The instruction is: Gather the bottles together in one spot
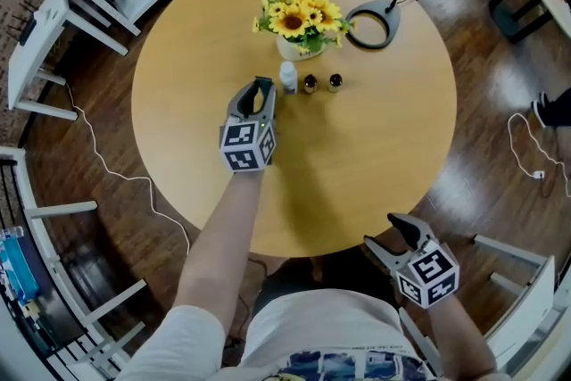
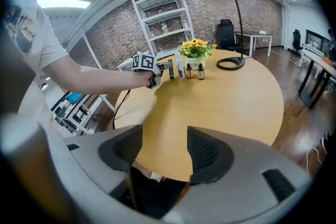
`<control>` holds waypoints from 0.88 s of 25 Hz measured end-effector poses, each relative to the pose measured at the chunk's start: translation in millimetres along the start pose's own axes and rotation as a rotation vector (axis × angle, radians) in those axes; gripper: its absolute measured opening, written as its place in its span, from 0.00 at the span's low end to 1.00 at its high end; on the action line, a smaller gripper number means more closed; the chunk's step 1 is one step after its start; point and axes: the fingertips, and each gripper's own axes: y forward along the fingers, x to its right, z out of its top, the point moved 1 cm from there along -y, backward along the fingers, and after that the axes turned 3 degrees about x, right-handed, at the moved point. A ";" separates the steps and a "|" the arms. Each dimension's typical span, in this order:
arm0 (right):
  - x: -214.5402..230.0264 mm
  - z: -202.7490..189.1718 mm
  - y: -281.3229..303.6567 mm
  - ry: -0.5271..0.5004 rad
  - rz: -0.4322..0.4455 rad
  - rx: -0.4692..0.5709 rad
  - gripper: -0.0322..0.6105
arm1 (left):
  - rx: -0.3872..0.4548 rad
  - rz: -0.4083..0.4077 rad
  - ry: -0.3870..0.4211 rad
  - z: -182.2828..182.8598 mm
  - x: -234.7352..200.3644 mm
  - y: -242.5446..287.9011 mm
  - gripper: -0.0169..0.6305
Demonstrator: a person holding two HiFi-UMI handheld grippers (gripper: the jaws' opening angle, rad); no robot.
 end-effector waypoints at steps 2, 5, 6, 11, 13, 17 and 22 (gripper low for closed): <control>1.0 -1.9 -0.4 0.001 0.001 -0.005 0.50 | 0.028 -0.003 0.003 13.0 -0.3 6.9 0.25; 2.7 -1.8 -0.2 0.004 0.000 -0.006 0.50 | 0.052 0.004 0.012 23.1 -2.7 16.6 0.25; 3.2 -1.6 -0.4 0.005 0.000 -0.006 0.50 | 0.055 0.006 0.010 22.6 -2.9 18.7 0.25; 8.6 -7.8 -2.4 0.013 -0.001 -0.016 0.50 | 0.047 0.009 0.033 12.6 0.9 18.1 0.25; 11.1 -8.6 -2.9 0.017 -0.003 -0.017 0.50 | 0.038 0.003 0.041 7.2 2.9 15.9 0.25; 8.5 -5.5 0.1 0.010 0.007 -0.018 0.50 | 0.037 0.004 0.026 2.7 -0.4 7.7 0.25; 5.4 -5.2 3.3 0.004 0.014 -0.024 0.50 | 0.060 0.004 0.025 12.2 -5.8 10.7 0.25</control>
